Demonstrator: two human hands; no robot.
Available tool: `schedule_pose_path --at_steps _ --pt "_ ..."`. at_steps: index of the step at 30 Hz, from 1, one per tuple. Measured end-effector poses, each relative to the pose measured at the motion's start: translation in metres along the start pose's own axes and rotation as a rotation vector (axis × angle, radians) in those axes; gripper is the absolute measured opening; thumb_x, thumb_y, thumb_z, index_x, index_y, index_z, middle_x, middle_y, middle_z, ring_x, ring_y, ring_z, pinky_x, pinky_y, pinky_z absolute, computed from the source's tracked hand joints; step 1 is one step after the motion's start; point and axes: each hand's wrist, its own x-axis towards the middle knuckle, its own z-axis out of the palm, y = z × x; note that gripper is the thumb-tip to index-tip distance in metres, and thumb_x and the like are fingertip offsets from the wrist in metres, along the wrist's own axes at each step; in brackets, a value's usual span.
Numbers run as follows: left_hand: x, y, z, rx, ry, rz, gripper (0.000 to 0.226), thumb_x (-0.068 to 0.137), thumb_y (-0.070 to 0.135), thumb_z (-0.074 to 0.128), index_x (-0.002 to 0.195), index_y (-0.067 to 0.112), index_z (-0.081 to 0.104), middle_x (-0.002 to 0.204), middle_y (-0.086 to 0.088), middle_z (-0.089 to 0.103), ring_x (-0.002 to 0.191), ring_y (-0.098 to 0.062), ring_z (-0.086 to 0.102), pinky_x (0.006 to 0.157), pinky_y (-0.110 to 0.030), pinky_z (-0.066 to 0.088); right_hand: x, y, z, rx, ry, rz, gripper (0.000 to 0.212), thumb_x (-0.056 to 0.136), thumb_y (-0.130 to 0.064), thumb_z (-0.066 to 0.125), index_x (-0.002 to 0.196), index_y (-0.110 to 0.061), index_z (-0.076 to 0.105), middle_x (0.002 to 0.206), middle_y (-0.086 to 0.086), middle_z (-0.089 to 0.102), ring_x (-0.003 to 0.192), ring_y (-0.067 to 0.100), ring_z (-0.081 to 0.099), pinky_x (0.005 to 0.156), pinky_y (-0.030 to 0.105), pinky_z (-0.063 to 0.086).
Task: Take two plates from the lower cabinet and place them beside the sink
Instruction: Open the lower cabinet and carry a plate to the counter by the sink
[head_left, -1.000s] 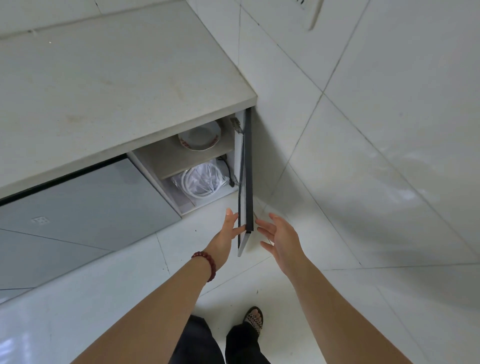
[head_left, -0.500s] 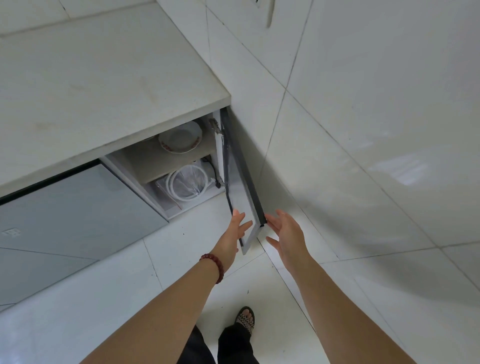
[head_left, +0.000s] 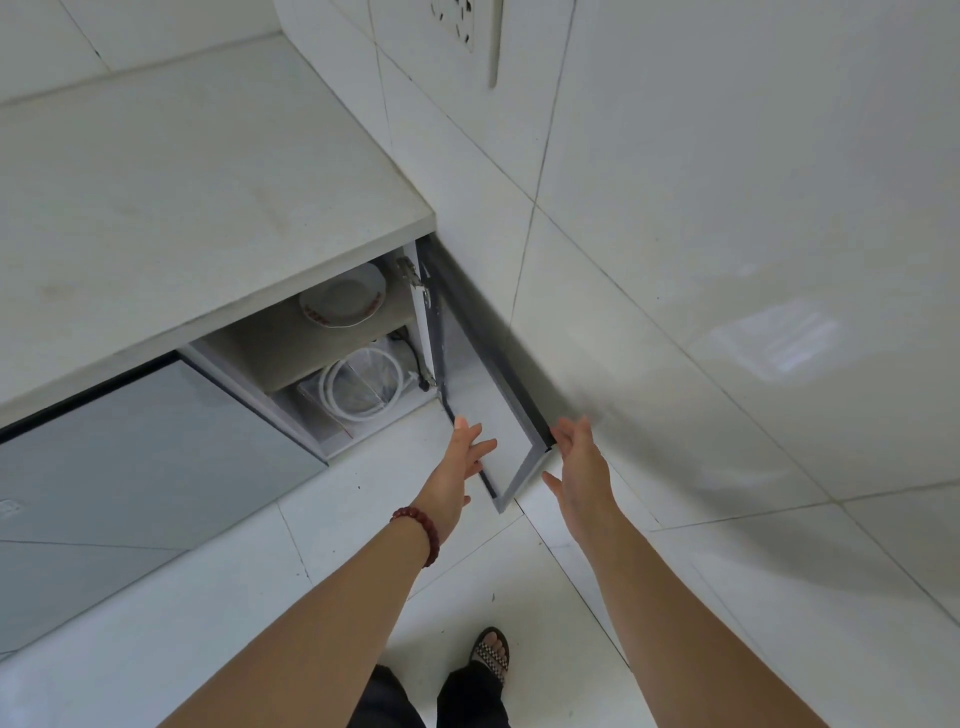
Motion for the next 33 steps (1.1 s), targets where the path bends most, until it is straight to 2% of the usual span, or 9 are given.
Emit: schedule_pose_path --at_steps 3,11,27,31,33 --pt "0.000 0.003 -0.007 -0.006 -0.004 0.004 0.066 0.092 0.057 0.002 0.148 0.026 0.022 0.151 0.003 0.035 0.142 -0.025 0.025 0.115 -0.051 0.016 -0.001 -0.004 -0.001 0.006 0.013 -0.014 0.053 0.101 -0.044 0.021 0.146 -0.018 0.034 0.155 0.004 0.032 0.144 0.025 0.026 0.117 0.047 0.024" --pt "-0.007 0.010 -0.036 -0.005 -0.003 0.041 0.067 0.091 0.059 0.003 0.146 0.028 0.024 0.150 0.004 0.036 0.141 -0.026 0.027 0.113 -0.051 0.017 -0.012 -0.007 0.025 0.126 0.013 -0.005 0.050 0.101 -0.042 0.025 0.139 -0.014 0.042 0.149 0.007 0.042 0.140 0.025 0.034 0.111 0.045 0.033" --pt "-0.018 0.033 -0.153 -0.026 0.042 0.103 0.062 0.090 0.060 0.007 0.140 0.034 0.033 0.149 0.002 0.038 0.139 -0.028 0.031 0.112 -0.051 0.021 -0.030 -0.011 0.157 0.085 -0.039 -0.022 0.050 0.101 -0.042 0.025 0.139 -0.016 0.043 0.145 0.005 0.048 0.134 0.025 0.043 0.106 0.042 0.038" --pt "-0.019 0.034 -0.184 -0.004 0.042 0.131 0.056 0.092 0.057 0.024 0.141 0.031 0.032 0.149 0.002 0.038 0.136 -0.026 0.034 0.111 -0.049 0.026 -0.030 -0.011 0.187 0.101 -0.053 -0.006 0.047 0.102 -0.039 0.028 0.139 -0.015 0.042 0.142 0.005 0.050 0.132 0.026 0.045 0.103 0.042 0.040" --pt "-0.017 0.035 -0.199 0.026 0.042 0.156 0.056 0.092 0.055 0.033 0.143 0.031 0.031 0.150 0.001 0.037 0.135 -0.024 0.036 0.110 -0.047 0.028 -0.029 -0.010 0.201 0.107 -0.064 -0.006 0.040 0.102 -0.034 0.032 0.135 -0.016 0.046 0.133 0.004 0.057 0.128 0.027 0.050 0.101 0.041 0.043"
